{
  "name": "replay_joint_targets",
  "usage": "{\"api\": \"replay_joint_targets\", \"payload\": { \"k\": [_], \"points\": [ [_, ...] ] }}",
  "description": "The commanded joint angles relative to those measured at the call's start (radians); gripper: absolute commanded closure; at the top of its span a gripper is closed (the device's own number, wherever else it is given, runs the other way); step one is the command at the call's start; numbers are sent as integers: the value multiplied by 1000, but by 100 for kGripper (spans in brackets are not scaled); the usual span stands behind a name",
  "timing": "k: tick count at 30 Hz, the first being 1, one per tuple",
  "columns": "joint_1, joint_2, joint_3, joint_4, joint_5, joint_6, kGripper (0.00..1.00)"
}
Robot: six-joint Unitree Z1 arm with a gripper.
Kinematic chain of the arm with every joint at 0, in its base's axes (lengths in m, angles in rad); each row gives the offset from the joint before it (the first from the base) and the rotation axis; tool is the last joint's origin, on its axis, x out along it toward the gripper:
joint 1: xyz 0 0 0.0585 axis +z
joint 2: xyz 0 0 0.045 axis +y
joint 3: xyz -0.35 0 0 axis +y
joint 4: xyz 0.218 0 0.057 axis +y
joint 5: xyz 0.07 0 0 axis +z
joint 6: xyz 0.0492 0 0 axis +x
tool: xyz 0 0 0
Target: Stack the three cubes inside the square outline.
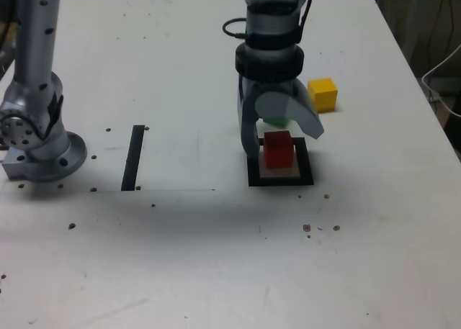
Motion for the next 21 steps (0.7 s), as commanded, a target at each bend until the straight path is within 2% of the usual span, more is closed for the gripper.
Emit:
{"api": "replay_joint_targets", "payload": {
  "k": [1, 13, 21],
  "points": [
    [-4, -20, -1, 12, 9, 0, 0],
    [-2, -79, -45, 151, 93, 30, 0],
    [22, -74, -66, 209, 108, 143, 0]
  ]
}}
